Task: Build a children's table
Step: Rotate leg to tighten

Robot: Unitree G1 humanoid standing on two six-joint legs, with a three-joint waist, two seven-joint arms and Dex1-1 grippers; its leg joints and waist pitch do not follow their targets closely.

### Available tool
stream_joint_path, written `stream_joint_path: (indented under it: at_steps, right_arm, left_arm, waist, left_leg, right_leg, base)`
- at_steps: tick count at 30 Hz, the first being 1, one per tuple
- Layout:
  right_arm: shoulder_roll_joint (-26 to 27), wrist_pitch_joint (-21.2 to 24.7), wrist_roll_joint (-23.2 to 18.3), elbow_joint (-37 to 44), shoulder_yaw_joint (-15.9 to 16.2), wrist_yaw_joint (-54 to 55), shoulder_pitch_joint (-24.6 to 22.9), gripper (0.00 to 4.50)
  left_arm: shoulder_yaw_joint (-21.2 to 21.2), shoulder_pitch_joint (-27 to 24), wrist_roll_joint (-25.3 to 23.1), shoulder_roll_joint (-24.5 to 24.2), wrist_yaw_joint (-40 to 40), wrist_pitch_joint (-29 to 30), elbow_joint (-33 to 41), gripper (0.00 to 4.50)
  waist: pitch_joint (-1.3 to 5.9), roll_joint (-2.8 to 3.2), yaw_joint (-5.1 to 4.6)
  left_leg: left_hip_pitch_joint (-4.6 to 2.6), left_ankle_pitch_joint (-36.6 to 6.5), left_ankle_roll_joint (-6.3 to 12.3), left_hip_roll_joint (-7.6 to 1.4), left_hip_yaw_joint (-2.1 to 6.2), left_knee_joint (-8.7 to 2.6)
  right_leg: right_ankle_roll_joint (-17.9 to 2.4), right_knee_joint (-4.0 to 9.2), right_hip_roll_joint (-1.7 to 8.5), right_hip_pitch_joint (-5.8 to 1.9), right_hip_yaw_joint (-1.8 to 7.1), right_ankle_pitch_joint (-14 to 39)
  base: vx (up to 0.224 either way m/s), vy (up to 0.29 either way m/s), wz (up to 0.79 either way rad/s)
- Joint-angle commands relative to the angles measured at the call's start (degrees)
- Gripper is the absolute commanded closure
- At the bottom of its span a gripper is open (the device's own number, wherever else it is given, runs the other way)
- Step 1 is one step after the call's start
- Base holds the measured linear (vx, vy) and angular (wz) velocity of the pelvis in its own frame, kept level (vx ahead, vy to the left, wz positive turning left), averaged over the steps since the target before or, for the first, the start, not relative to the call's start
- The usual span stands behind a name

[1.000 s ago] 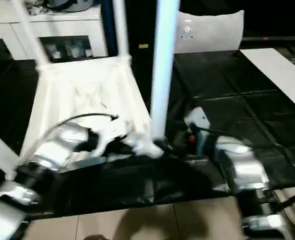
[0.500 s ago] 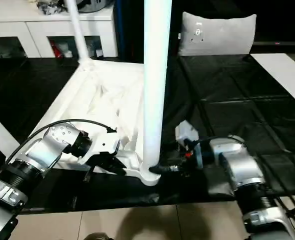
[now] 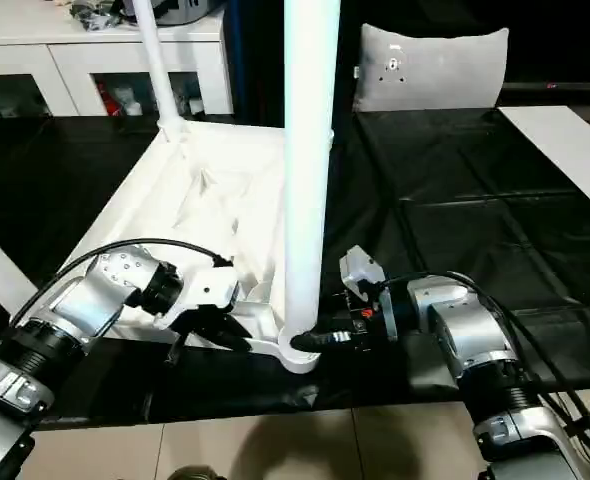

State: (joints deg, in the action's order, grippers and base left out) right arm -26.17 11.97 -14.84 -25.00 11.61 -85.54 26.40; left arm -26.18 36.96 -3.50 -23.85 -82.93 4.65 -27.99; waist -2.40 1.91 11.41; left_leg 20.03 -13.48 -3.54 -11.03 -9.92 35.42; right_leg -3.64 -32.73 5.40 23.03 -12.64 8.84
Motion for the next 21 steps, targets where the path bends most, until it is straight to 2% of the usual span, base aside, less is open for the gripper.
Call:
stream_joint_path:
  at_steps: [1,4,5,7,8,9,10,11,12,14,15,16,17,19,20,21]
  right_arm:
    - [0.3,1.5,-2.4,2.5,-0.8,0.0,-0.8,2.45]
    - [2.6,5.0,-3.4,6.6,-2.3,6.4,-2.9,2.47]
    - [4.0,5.2,-1.9,7.4,-2.4,10.4,-3.5,2.48]
    - [7.0,5.9,0.7,7.5,-3.2,18.7,-3.8,2.49]
    - [9.0,6.2,1.5,7.3,-3.9,23.0,-3.7,2.49]
    - [10.0,6.4,1.8,7.1,-4.4,25.4,-3.5,2.51]
    - [13.2,7.7,2.6,6.3,-6.0,32.3,-2.8,2.51]
    - [15.0,8.2,3.8,5.8,-6.5,37.3,-2.4,2.51]
    - [16.2,8.5,4.9,5.5,-6.8,40.6,-2.1,2.53]
    - [17.2,9.4,5.6,5.7,-7.2,43.7,-1.9,2.53]
    - [19.2,9.3,7.1,5.1,-8.4,50.1,-1.2,2.54]
    - [21.2,9.7,7.9,4.8,-9.9,55.7,-0.6,2.54]
    - [22.6,9.9,8.4,4.5,-10.8,59.1,-0.1,2.54]
    - [24.7,10.1,8.3,4.6,-12.4,62.7,0.2,2.54]
    - [24.9,9.4,8.8,5.2,-12.1,62.7,0.0,2.54]
    - [24.8,8.9,9.6,5.6,-11.7,63.0,-0.2,2.0]
  left_arm:
    - [-1.1,0.8,0.8,0.9,-1.5,0.5,1.5,4.5]
    - [0.8,1.0,1.0,2.9,3.5,5.2,1.6,4.5]
    - [1.7,1.1,0.9,4.1,6.2,6.5,1.4,4.5]
    - [2.9,1.3,0.7,6.3,10.8,8.8,1.1,4.5]
    - [3.7,1.4,0.7,7.6,13.3,9.9,0.9,4.5]
    - [4.1,1.5,0.7,8.4,14.6,10.5,0.8,4.5]
    - [5.1,2.0,0.6,10.8,18.5,12.3,0.0,4.5]
    - [5.7,2.5,0.3,12.5,21.5,13.0,-0.8,4.5]
    - [6.0,2.8,0.1,13.7,23.6,13.2,-1.4,4.5]
    - [6.2,3.1,-0.2,14.5,25.1,13.4,-1.7,4.5]
    - [6.3,3.6,-0.8,15.8,27.7,12.9,-2.5,4.5]
    - [6.1,3.9,-1.5,16.7,29.2,12.1,-2.9,4.5]
    - [6.2,4.2,-1.9,17.3,30.3,11.5,-3.3,4.5]
    - [6.7,4.4,-2.1,18.3,31.7,11.1,-3.6,4.5]
    - [6.8,4.5,-2.2,18.5,31.9,10.8,-3.8,4.5]
    - [6.9,4.5,-2.4,18.6,32.2,10.9,-3.8,4.5]
  waist:
    - [4.05,-0.51,-0.6]
    - [3.94,-0.56,-0.73]
    - [3.78,-0.45,-0.75]
    - [3.42,-0.48,-1.41]
    - [3.34,-0.62,-1.77]
    - [3.26,-0.67,-2.17]
    - [3.25,-0.53,-3.33]
    - [3.25,-0.6,-4.0]
    - [3.41,-0.16,-4.66]
    - [3.48,-0.05,-5.85]
    - [3.41,0.09,-6.12]
    - [3.36,-0.03,-6.6]
    - [3.53,0.09,-6.98]
    - [3.76,0.02,-7.16]
    - [3.87,0.27,-7.05]
    - [4.22,0.27,-6.98]
  left_leg:
    - [-0.12,-2.9,4.02,-3.65,1.22,-3.93]
    - [-0.09,-2.7,3.55,-3.84,1.38,-4.05]
    - [-0.15,-3.4,3.32,-3.56,1.28,-4.05]
    - [-0.58,-5.4,1.6,-2.81,1.05,-4.1]
    - [-0.34,-5.9,1.32,-2.51,1.06,-4.05]
    - [-0.31,-6.5,1.17,-2.33,1.03,-4.04]
    - [-0.25,-7.6,0.98,-2.13,1.21,-3.86]
    - [-0.12,-7.9,1.13,-2.22,1.22,-3.86]
    - [-0.15,-8.4,1.18,-2.78,1.64,-3.98]
    - [0.04,-9.1,1.52,-3.46,2.05,-4.2]
    - [-0.06,-9.5,1.6,-3.31,1.99,-4.18]
    - [-0.03,-9.1,1.42,-2.85,1.85,-4.14]
    - [0.18,-7.9,1.22,-2.6,1.89,-4.2]
    - [0.09,-6.0,1.97,-2.48,1.76,-4.23]
    - [0.13,-4.7,2.74,-2.49,1.73,-4.28]
    - [0.49,-2.2,3.52,-2.9,1.98,-4.3]
  right_leg:
    - [1.2,4.52,5.2,-3.75,4.96,19.9]
    - [1.1,4.49,5.33,-3.79,5.02,19.4]
    - [1.5,4.82,5.37,-3.72,4.86,20.7]
    - [3.4,6.01,5.15,-3.47,4.33,25.8]
    - [4.1,6.16,5.06,-3.69,4.01,26.8]
    - [4.9,6.5,4.97,-3.74,3.74,27.9]
    - [7.0,7.25,4.72,-3.92,2.83,29.6]
    - [7.5,7.5,4.59,-3.97,2.73,29.6]
    - [7.7,7.66,4.65,-4.23,2.33,28.7]
    - [6.9,7.33,4.96,-4.4,2.68,26.1]
    - [6.6,7.4,5.06,-4.24,2.83,25.9]
    - [5.8,7.4,5.2,-4.22,2.89,25.6]
    - [5.1,7.12,5.18,-4.37,3.03,24.4]
    - [4.3,6.7,5.22,-4.35,3.39,21.8]
    - [3.4,6.32,5.36,-4.43,3.67,20.0]
    - [2.5,5.46,5.31,-4.75,3.9,16.0]
  base:
    - [0.0,0.0,0.0]
    - [0.0,0.0,0.0]
    - [0.0,0.0,0.0]
    - [0.0,0.0,0.0]
    - [0.0,0.0,0.0]
    - [0.0,0.0,0.0]
    - [0.0,0.0,0.0]
    - [0.0,0.0,0.0]
    - [0.0,0.0,0.0]
    - [0.0,0.0,0.0]
    - [0.0,0.0,0.0]
    - [0.0,0.0,0.0]
    - [0.0,0.0,0.0]
    - [0.0,0.0,0.0]
    - [0.0,0.0,0.0]
    - [0.0,0.0,0.0]
